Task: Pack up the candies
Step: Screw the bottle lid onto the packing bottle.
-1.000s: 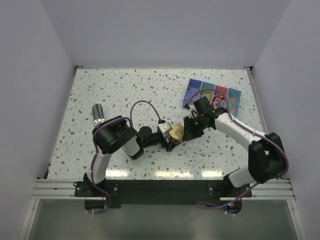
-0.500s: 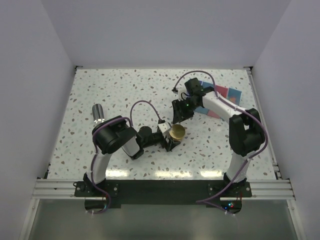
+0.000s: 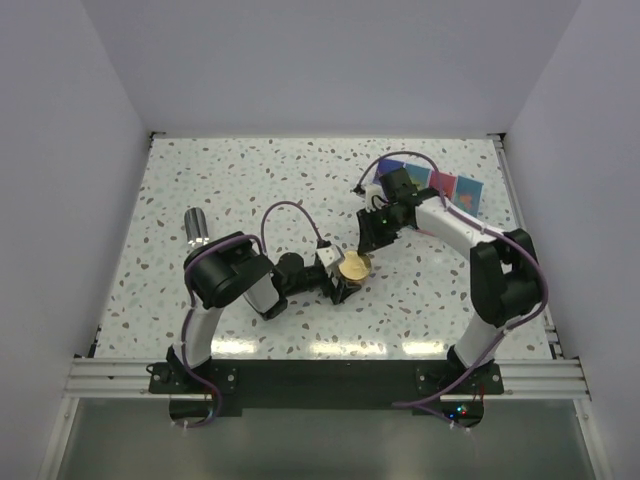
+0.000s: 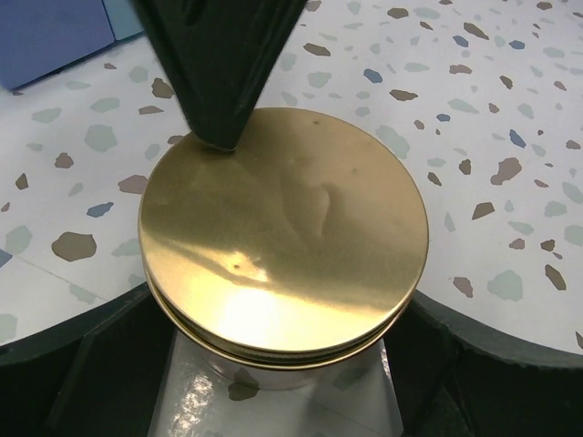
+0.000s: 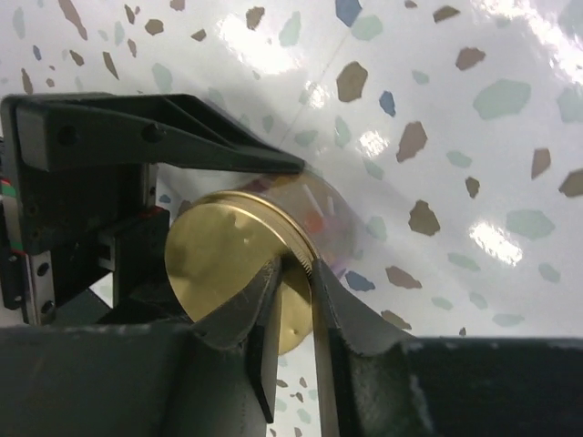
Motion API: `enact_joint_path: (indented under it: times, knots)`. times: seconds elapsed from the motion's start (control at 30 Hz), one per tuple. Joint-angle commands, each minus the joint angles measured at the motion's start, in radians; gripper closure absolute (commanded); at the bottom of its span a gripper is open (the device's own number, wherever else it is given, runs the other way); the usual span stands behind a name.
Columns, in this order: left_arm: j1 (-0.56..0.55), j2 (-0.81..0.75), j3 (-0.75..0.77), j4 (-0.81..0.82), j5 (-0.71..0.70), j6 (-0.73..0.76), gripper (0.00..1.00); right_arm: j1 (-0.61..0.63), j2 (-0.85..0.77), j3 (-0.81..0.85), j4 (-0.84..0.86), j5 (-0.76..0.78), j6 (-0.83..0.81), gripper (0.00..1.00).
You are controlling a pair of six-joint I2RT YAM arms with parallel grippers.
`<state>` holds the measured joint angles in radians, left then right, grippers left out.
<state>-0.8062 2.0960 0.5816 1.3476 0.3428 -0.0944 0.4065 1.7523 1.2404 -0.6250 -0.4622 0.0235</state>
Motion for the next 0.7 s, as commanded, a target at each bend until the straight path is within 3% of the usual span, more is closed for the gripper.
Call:
enact_joint_path:
  times: [0.0, 0.13, 0.27, 0.4, 0.47, 0.6, 0.67]
  knots:
    - [0.018, -0.024, 0.009, -0.021, -0.070, -0.016, 0.17, 0.020, -0.103, -0.103, -0.051, -0.023, 0.050, 0.81]
    - [0.018, -0.028, 0.011, -0.034, -0.091, -0.013, 0.17, 0.043, -0.207, -0.208, 0.011, 0.005, 0.154, 0.87]
    - [0.018, -0.030, 0.004, -0.034, -0.088, -0.013, 0.17, 0.103, -0.286, -0.304, 0.067, -0.001, 0.291, 0.88]
    - [0.018, -0.034, -0.012, -0.027, -0.082, -0.013, 0.17, 0.089, -0.343, -0.294, 0.058, 0.028, 0.306, 0.86]
    - [0.018, -0.036, -0.017, -0.022, -0.074, -0.011, 0.17, 0.065, -0.330, -0.248, 0.009, 0.046, 0.253, 0.81]
    - [0.018, -0.039, -0.031, -0.010, -0.058, -0.016, 0.17, 0.000, -0.235, -0.075, -0.044, 0.045, 0.146, 0.58]
    - [0.018, -0.039, -0.034, -0.005, -0.053, -0.019, 0.17, -0.005, -0.173, 0.000, -0.074, 0.027, 0.077, 0.53]
